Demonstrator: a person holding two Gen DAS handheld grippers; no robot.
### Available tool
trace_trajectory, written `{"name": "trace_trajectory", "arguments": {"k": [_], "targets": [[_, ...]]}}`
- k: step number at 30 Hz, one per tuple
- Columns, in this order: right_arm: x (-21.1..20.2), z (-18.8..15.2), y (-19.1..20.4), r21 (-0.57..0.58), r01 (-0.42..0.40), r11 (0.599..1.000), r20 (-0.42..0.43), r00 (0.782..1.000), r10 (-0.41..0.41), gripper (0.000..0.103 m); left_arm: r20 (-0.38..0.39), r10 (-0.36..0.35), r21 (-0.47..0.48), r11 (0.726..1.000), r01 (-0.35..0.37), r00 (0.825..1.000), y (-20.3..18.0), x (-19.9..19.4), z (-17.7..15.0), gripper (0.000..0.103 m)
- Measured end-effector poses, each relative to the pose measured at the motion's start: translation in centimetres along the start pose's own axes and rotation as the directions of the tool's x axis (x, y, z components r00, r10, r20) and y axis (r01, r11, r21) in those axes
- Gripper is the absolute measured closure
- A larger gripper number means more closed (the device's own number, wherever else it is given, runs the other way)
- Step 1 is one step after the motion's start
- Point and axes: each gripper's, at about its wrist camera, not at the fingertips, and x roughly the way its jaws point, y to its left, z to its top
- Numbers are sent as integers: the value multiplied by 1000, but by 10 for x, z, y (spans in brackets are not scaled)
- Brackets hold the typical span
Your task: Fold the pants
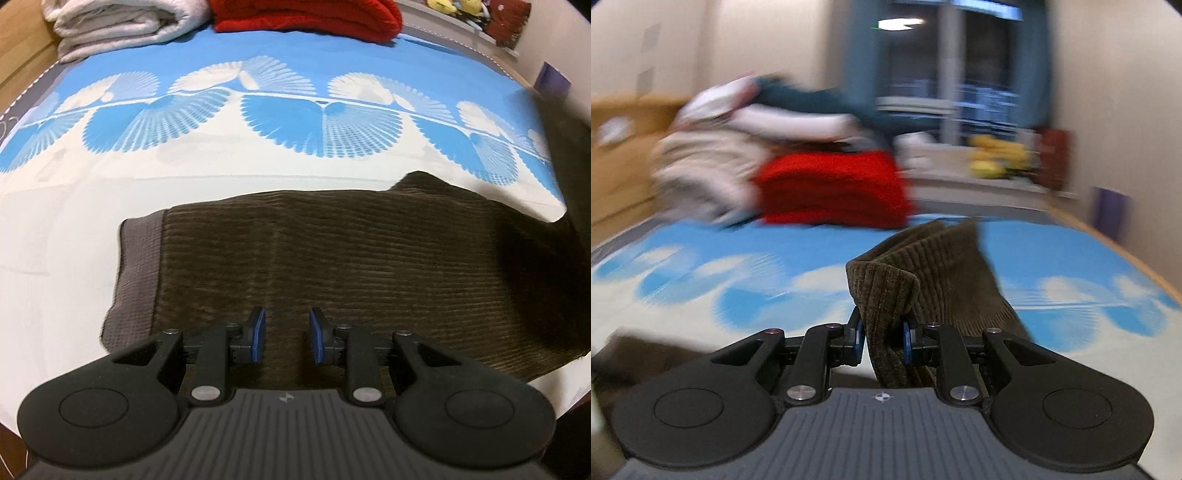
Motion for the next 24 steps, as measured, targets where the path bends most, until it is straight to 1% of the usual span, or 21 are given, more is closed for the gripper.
{"name": "trace_trajectory", "arguments": {"k": [1,2,3,4,5,6,7,8,9,10,11,12,15,16,17,18,22,24], "targets": [[6,-13,31,-44,-37,998,-27,999,35,81,-2,3,-4,1000,-3,1000,4,0,-1,75],[13,-26,54,-85,-69,994,-72,995,63,75,-6,7,-8,1000,-7,1000,7,0,-1,75],[22,-42,76,-123,-123,985,-146,984,104,73,-10,11,-16,1000,-11,1000,11,0,-2,75],[33,-60,95,-145,-207,968,-255,953,165,72,-13,13,-24,1000,-13,1000,14,0,-3,75],[41,-78,110,-144,-309,940,-372,897,238,74,-16,13,-33,999,-13,1000,18,-1,-4,75],[44,-92,121,-143,-390,910,-457,841,289,72,-17,12,-42,999,-13,1000,21,-1,-4,75],[39,-100,129,-179,-421,889,-483,825,294,62,-14,10,-49,999,-10,1000,23,-3,-4,75],[28,-103,135,-250,-426,869,-458,843,282,62,-9,8,-54,999,-8,1000,25,-4,-4,75],[21,-100,135,-285,-442,850,-441,848,293,62,-4,4,-58,998,-4,1000,27,-5,-4,75],[17,-95,131,-270,-465,843,-439,839,322,62,-1,1,-60,998,-1,1000,28,-6,-4,75],[14,-88,126,-244,-473,846,-428,836,344,62,0,1,-63,998,-1,1000,29,-7,-3,75],[12,-82,116,-221,-462,859,-401,846,352,61,-1,3,-65,998,-3,1000,28,-6,-2,75],[11,-71,99,-203,-376,904,-321,898,301,55,-3,1,-64,998,-1,1000,27,-5,-1,75],[16,-72,93,-186,-347,919,-312,908,280,54,-4,1,-60,998,-1,1000,25,-5,-1,75],[22,-74,87,-171,-328,929,-325,909,262,53,-6,2,-56,998,-2,1000,24,-4,-1,75],[31,-77,87,-162,-321,933,-347,904,250,53,-8,3,-53,999,-3,1000,23,-3,-1,75],[52,-95,89,-189,-340,921,-428,873,235,54,-15,8,-48,999,-9,1000,22,-2,-1,75],[53,-97,93,-221,-342,914,-421,878,227,53,-19,10,-48,999,-11,1000,22,0,-1,75]]}}
